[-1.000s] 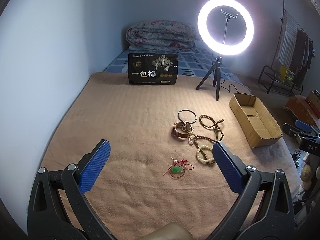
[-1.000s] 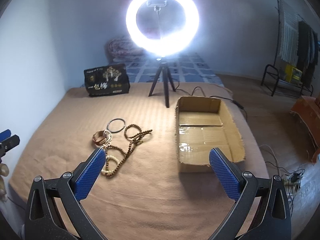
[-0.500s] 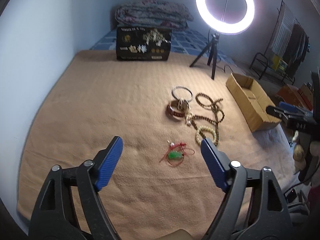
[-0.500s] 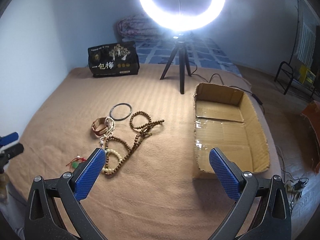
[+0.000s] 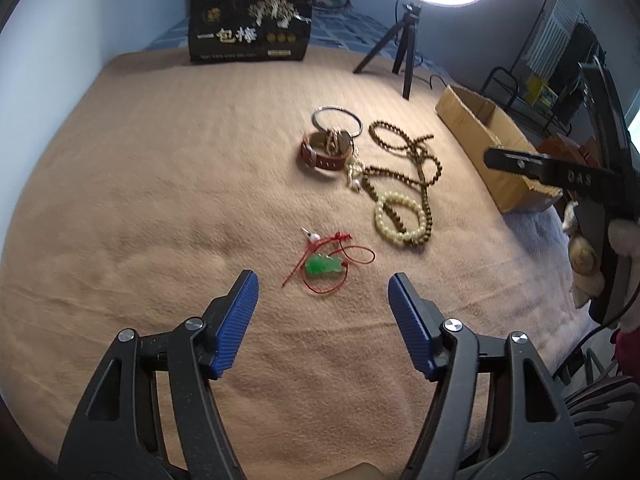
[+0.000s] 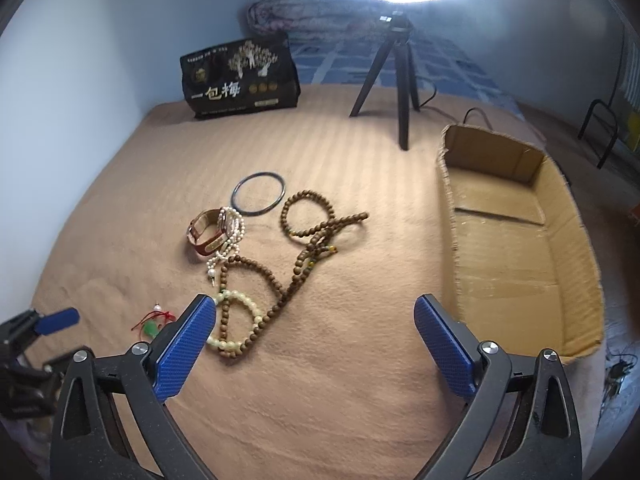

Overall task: Organize jewelry
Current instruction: 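Lower the left tool toward the green jade pendant while the right tool approaches the brown bead strand, then close the left tool on the jade pendant while the right tool closes on the brown beads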

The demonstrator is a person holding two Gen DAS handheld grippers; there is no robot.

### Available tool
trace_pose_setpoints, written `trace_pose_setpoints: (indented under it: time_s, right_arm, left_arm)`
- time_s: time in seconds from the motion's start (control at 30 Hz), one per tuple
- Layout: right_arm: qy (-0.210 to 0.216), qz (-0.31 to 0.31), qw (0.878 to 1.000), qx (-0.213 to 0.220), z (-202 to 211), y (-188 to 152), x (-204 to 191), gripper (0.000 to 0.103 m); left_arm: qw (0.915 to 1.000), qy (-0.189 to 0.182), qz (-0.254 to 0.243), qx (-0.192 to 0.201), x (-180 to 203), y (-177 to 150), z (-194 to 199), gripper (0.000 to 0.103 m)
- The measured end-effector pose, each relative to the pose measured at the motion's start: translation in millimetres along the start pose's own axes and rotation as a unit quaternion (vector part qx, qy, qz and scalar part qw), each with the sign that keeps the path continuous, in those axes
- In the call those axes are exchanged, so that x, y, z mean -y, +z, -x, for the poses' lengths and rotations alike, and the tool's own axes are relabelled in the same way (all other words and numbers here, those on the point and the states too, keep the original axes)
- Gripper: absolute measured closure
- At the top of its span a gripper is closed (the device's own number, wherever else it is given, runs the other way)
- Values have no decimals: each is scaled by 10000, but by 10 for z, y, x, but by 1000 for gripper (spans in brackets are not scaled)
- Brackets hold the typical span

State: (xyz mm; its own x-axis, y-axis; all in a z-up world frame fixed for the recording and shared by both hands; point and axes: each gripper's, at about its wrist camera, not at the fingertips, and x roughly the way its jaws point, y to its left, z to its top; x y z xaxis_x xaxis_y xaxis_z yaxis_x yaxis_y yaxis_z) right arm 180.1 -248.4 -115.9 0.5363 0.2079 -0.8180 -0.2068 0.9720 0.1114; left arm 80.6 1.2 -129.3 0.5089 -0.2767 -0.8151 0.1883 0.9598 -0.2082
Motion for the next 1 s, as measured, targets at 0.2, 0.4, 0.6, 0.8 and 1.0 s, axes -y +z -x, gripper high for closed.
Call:
trace_pose_setpoints:
  time_s: [0.2, 0.4, 0.6, 0.8, 1.0]
  right_arm:
    - [180, -212, 9992, -303, -261, 73, 7, 14]
    - [182, -288, 9979, -543, -466, 124, -1, 14]
    - [203, -444, 9962, -718, -587, 182, 34, 16]
    - [252, -661, 9934, -905, -720, 190, 105, 26]
    - [310, -791, 9915, -986, -772, 193, 140, 27]
  left_arm:
    - [9997, -132, 114, -151, 0, -15, -186, 41]
    - [9994, -132, 158, -268, 13, -3, -370, 47]
    - [9989, -157, 300, -329, -38, 31, -500, 50]
    - [9981, -247, 411, -396, -52, 47, -589, 53]
    - [9987, -82, 271, -422, -27, 62, -680, 53]
